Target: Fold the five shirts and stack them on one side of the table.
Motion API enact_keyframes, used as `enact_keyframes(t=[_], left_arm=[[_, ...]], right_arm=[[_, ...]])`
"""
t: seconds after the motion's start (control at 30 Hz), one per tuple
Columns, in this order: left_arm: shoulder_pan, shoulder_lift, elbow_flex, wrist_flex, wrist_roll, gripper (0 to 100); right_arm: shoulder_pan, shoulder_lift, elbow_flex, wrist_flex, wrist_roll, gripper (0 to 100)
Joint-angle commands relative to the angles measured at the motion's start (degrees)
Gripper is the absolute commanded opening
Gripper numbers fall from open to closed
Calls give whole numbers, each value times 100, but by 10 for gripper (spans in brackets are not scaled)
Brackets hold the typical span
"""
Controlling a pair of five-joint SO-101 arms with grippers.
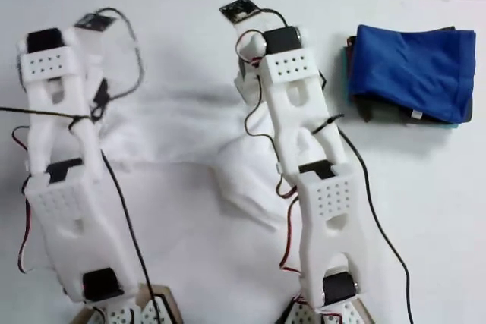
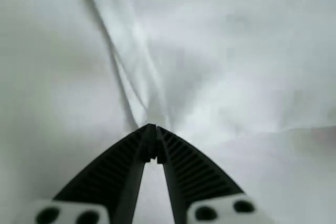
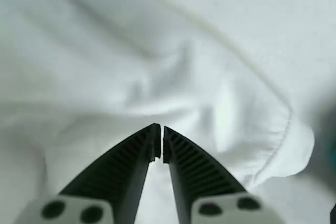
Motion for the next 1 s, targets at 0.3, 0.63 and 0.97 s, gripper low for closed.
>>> enact_keyframes(t=[0.3,0.63,0.97], left_arm=[[-237,-580,2316,-3007,-237,30],[-431,1143,268,-2470,-193,30],[-484,2637,-2985,-958,0,30]], right_arm=[[-13,-479,598,171,-26,20],[-4,-901,1134,119,-26,20],[-4,-2879,4387,-1481,-18,19]])
